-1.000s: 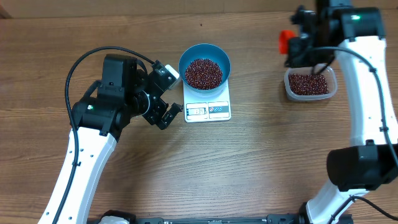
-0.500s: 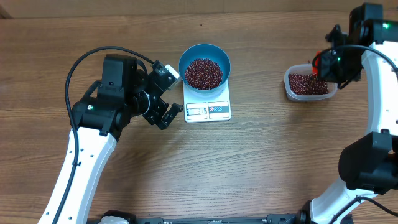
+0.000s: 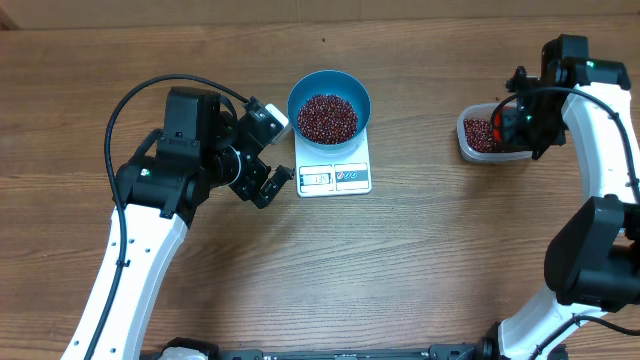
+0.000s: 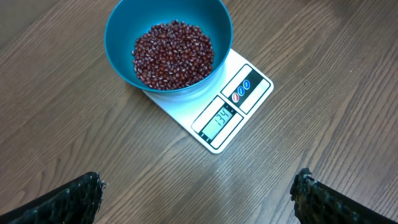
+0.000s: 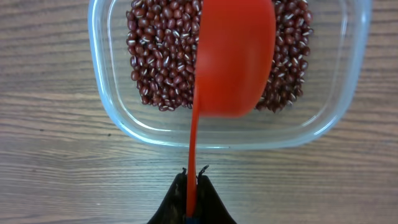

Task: Scoop item into bowl and weigh 150g on scale
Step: 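Dip the scoop into the tub and lift a sixth scoopful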

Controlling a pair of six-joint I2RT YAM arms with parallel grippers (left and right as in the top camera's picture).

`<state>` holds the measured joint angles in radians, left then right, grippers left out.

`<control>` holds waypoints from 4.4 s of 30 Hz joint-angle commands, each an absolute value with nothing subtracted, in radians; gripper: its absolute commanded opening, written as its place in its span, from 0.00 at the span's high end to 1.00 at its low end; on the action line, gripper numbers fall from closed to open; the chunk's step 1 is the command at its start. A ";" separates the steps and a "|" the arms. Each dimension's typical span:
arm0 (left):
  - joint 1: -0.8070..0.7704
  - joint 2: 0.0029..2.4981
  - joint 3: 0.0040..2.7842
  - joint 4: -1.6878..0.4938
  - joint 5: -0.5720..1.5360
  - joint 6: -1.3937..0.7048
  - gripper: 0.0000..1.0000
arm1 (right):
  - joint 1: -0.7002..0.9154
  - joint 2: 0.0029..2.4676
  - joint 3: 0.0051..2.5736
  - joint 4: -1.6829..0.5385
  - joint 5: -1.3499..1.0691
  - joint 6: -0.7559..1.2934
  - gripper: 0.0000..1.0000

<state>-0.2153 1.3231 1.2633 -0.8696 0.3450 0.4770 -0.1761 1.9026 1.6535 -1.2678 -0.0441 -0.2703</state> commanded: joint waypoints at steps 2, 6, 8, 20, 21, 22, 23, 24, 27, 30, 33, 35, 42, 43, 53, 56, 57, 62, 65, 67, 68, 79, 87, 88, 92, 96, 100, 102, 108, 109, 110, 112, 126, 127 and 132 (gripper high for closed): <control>-0.210 1.307 1.279 -0.871 0.359 0.467 0.00 | -0.174 1.877 1.609 -1.214 -0.042 -0.350 0.96; -0.210 1.307 1.279 -0.871 0.359 0.467 0.00 | -0.174 1.877 1.584 -1.171 -0.042 -0.369 0.96; -0.210 1.307 1.279 -0.871 0.359 0.467 0.01 | -0.174 1.877 1.570 -1.151 -0.042 -0.372 0.96; -0.210 1.307 1.279 -0.871 0.359 0.467 0.00 | -0.175 1.885 1.556 -1.129 -0.034 -0.373 0.96; -0.210 1.307 1.279 -0.871 0.359 0.467 0.00 | -0.175 1.888 1.556 -1.129 -0.033 -0.373 0.96; -0.210 1.307 1.279 -0.871 0.359 0.467 0.01 | -0.177 1.894 1.556 -1.129 -0.034 -0.373 0.96; -0.210 1.307 1.279 -0.871 0.359 0.467 0.01 | -0.177 1.901 1.556 -1.130 -0.034 -0.373 0.96; -0.210 1.307 1.279 -0.871 0.359 0.467 0.00 | -0.177 1.908 1.556 -1.131 -0.034 -0.373 0.96; -0.210 1.307 1.279 -0.871 0.359 0.467 0.01 | -0.178 1.931 1.556 -1.134 -0.027 -0.371 0.96; -0.210 1.307 1.279 -0.871 0.359 0.467 0.00 | -0.178 1.937 1.556 -1.131 -0.028 -0.368 0.96; -0.210 1.307 1.279 -0.871 0.359 0.467 0.01 | -0.182 1.937 1.556 -1.130 -0.027 -0.366 0.96; -0.210 1.307 1.279 -0.871 0.359 0.467 0.00 | -0.189 1.937 1.556 -1.130 -0.027 -0.345 0.96; -0.210 1.307 1.279 -0.871 0.359 0.467 0.00 | -0.220 1.933 1.621 -1.209 -0.043 -0.295 0.96; -0.210 1.307 1.279 -0.871 0.359 0.467 0.00 | -0.220 1.932 1.634 -1.219 -0.043 -0.295 0.96; -0.210 1.307 1.279 -0.871 0.359 0.467 0.00 | -0.220 1.930 1.656 -1.222 -0.074 -0.290 0.96; -0.210 1.307 1.279 -0.871 0.359 0.467 0.00 | -0.220 1.931 1.655 -1.227 -0.143 -0.323 0.96; -0.210 1.307 1.279 -0.871 0.359 0.467 0.00 | -0.220 1.931 1.655 -1.227 -0.150 -0.323 0.96; -0.210 1.307 1.279 -0.871 0.359 0.467 0.00 | -0.220 1.937 1.644 -1.225 -0.152 -0.365 0.96; -0.210 1.307 1.279 -0.871 0.359 0.467 0.00 | -0.219 1.945 1.641 -1.229 -0.156 -0.369 0.96; -0.210 1.307 1.279 -0.871 0.359 0.467 0.01 | -0.219 1.945 1.641 -1.224 -0.155 -0.373 0.96; -0.210 1.307 1.279 -0.871 0.359 0.467 0.00 | -0.219 1.945 1.640 -1.219 -0.155 -0.376 0.96; -0.210 1.307 1.279 -0.871 0.359 0.467 0.00 | -0.220 2.003 1.640 -1.213 -0.155 -0.402 0.96; -0.210 1.307 1.279 -0.871 0.359 0.467 0.00 | -0.220 2.015 1.637 -1.198 -0.166 -0.402 0.96; -0.210 1.307 1.279 -0.871 0.359 0.467 0.00 | -0.220 2.017 1.637 -1.196 -0.166 -0.403 0.96; -0.210 1.307 1.279 -0.871 0.359 0.467 0.00 | -0.220 2.030 1.637 -1.185 -0.171 -0.403 0.96; -0.210 1.307 1.279 -0.871 0.359 0.467 0.00 | -0.220 2.046 1.636 -1.187 -0.186 -0.403 0.96; -0.210 1.307 1.279 -0.871 0.359 0.467 0.00 | -0.211 2.059 1.636 -1.206 -0.204 -0.430 0.96; -0.210 1.307 1.279 -0.871 0.359 0.467 0.00 | -0.202 2.060 1.636 -1.221 -0.228 -0.453 0.96; -0.210 1.307 1.279 -0.871 0.359 0.467 0.00 | -0.181 2.060 1.636 -1.254 -0.292 -0.485 0.96; -0.210 1.307 1.279 -0.871 0.359 0.467 0.00 | -0.181 2.060 1.636 -1.255 -0.299 -0.485 0.96; -0.210 1.307 1.279 -0.871 0.359 0.467 0.01 | -0.181 2.060 1.636 -1.256 -0.305 -0.485 0.96; -0.210 1.307 1.279 -0.871 0.359 0.467 0.00 | -0.184 2.060 1.636 -1.262 -0.318 -0.489 0.96; -0.210 1.307 1.279 -0.871 0.358 0.467 0.00 | -0.351 2.059 1.636 -1.294 -0.661 -0.450 0.96; -0.210 1.307 1.279 -0.871 0.359 0.467 0.00 | -0.371 2.059 1.636 -1.294 -0.687 -0.450 0.96; -0.210 1.307 1.279 -0.871 0.358 0.467 0.01 | -0.464 2.059 1.636 -1.293 -0.805 -0.450 0.96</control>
